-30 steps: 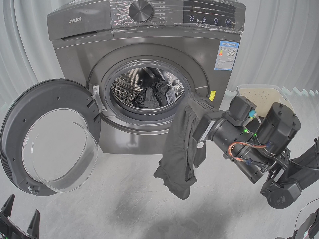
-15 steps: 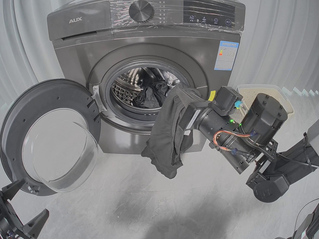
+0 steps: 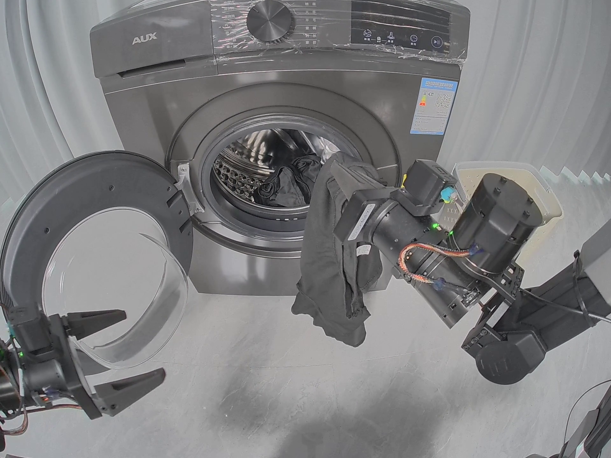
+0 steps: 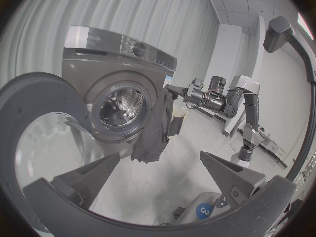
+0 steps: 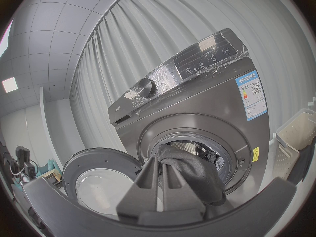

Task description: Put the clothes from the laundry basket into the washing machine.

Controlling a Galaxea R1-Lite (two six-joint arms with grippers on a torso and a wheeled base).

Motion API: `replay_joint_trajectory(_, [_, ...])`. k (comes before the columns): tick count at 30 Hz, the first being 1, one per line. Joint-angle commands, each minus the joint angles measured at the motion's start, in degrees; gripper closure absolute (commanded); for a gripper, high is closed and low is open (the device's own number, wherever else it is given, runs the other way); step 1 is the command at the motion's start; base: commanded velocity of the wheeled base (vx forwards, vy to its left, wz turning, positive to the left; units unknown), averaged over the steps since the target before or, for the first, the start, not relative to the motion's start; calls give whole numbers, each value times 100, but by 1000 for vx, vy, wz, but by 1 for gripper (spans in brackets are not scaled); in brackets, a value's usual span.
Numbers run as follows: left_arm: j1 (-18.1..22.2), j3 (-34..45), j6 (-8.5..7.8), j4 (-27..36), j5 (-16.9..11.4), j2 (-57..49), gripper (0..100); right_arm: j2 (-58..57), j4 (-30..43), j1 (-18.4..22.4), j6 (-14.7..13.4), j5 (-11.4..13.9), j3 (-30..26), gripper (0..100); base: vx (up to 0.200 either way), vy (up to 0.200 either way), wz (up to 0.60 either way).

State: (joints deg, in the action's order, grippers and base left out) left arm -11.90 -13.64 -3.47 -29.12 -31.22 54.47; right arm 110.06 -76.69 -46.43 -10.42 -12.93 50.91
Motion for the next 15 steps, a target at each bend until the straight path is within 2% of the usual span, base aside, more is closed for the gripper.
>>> replay_joint_trajectory(1, [-735, -192, -39, -735, 28, 1875, 0, 60, -21, -15, -4, -25, 42, 100, 0, 0, 0])
replay_joint_trajectory(6, [-876, -218, -22, -1166, 46, 2490, 0, 130, -13, -15, -4, -25, 86, 100, 0, 0, 0])
replay_joint_trajectory(11, [-946, -209, 5, -2141, 257, 3439, 0, 517, -30, -15, -4, 28, 481, 100, 0, 0, 0])
replay_joint_trajectory(15, [-1104, -192, 13, -2660, 283, 3870, 0, 649, 14, -32, 5, 54, 728, 100, 0, 0, 0])
